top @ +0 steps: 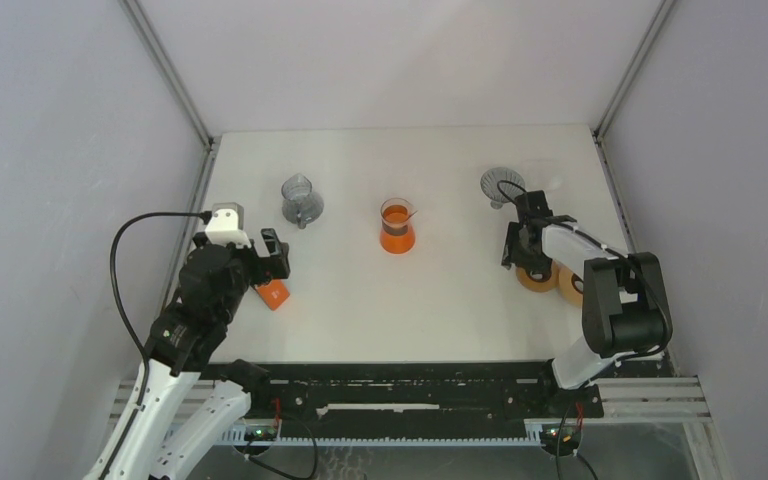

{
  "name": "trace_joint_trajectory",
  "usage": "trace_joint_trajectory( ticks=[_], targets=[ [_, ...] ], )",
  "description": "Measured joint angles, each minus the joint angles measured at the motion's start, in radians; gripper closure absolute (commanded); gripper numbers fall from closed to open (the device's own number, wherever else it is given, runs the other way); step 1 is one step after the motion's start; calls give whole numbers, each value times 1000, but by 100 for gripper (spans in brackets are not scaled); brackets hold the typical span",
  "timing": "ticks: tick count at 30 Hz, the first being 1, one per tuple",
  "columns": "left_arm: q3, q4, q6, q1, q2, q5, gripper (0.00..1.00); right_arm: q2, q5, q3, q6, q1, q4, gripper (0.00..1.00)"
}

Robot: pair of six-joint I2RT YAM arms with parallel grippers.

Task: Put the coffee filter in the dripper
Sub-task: Pick up the dripper holder from the center of the board.

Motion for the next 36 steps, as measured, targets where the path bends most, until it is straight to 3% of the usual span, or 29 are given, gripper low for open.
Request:
trace_joint_trajectory(
  ticks=[7,16,25,36],
  targets=[
    [0,0,0,0,0,0,0,0,8,0,-6,7,0,42],
    [0,0,0,0,0,4,0,1,52,1,-26,48,-3,63],
    [0,0,0,15,0,14,0,-1,63,64,-47,161,-65,65],
    [0,1,-2,52,0,31,0,-28,71,293,-114,311,-204,65]
  ],
)
